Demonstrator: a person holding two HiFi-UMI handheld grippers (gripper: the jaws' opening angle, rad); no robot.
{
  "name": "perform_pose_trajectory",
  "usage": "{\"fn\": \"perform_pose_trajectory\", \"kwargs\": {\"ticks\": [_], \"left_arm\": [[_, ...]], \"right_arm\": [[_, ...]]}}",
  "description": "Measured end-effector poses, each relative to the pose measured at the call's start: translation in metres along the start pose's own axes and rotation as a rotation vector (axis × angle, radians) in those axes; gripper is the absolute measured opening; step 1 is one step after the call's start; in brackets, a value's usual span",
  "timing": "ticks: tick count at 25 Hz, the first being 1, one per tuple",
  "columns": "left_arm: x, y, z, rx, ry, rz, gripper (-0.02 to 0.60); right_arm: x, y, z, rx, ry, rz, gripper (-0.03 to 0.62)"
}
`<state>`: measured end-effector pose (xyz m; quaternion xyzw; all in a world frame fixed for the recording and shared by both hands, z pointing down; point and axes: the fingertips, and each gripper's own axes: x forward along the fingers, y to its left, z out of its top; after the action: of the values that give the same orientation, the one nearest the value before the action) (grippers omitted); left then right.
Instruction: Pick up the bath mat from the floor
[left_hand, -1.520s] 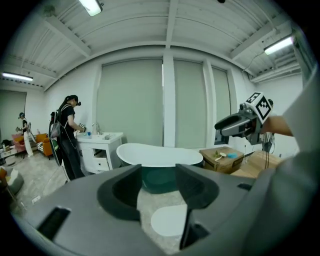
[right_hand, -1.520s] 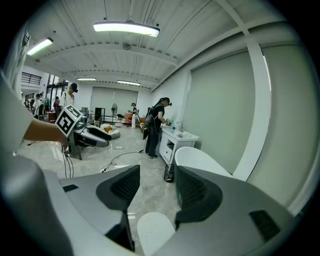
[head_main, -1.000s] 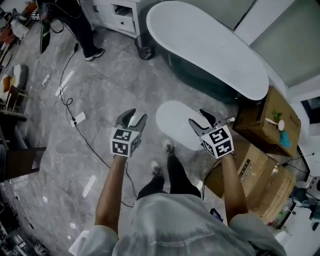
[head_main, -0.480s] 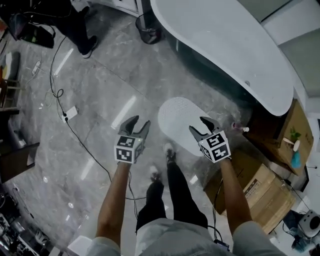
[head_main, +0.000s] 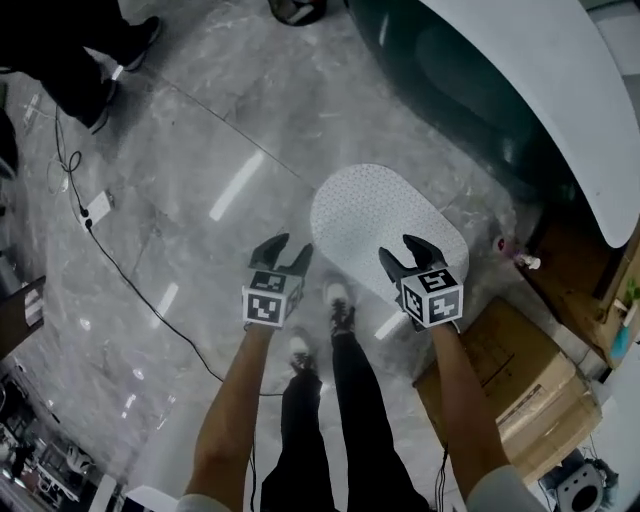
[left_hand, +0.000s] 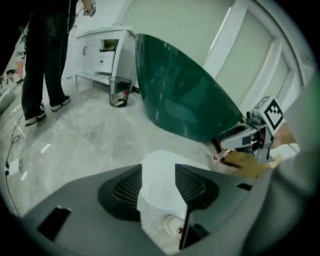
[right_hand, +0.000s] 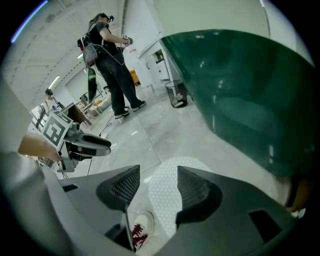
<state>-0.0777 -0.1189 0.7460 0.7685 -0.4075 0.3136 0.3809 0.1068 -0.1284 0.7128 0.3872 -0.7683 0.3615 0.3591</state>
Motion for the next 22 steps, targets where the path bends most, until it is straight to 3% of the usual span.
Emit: {"fn": "perform_pose_trajectory", "kwargs": {"ticks": [5,14,22], "left_arm": [[0.062,0.022,-0.055,-0.091,0.048,0.01,0.21],[0.159,0.03,-0.114,-0.129,0.086,-0.021,0.217],[0.231,0.06,-0.154,-0.149,0.095,0.001,0.238]], "right_arm": [[0.055,-0.021,-0.057,0.008,0.045,0.004,0.229],[0.134,-0.07,-0.145,0.032,0.084,-0.041,0.229],[0.216,-0.077,-0.189,-0.005,0.142,-0.012,0.229]]}}
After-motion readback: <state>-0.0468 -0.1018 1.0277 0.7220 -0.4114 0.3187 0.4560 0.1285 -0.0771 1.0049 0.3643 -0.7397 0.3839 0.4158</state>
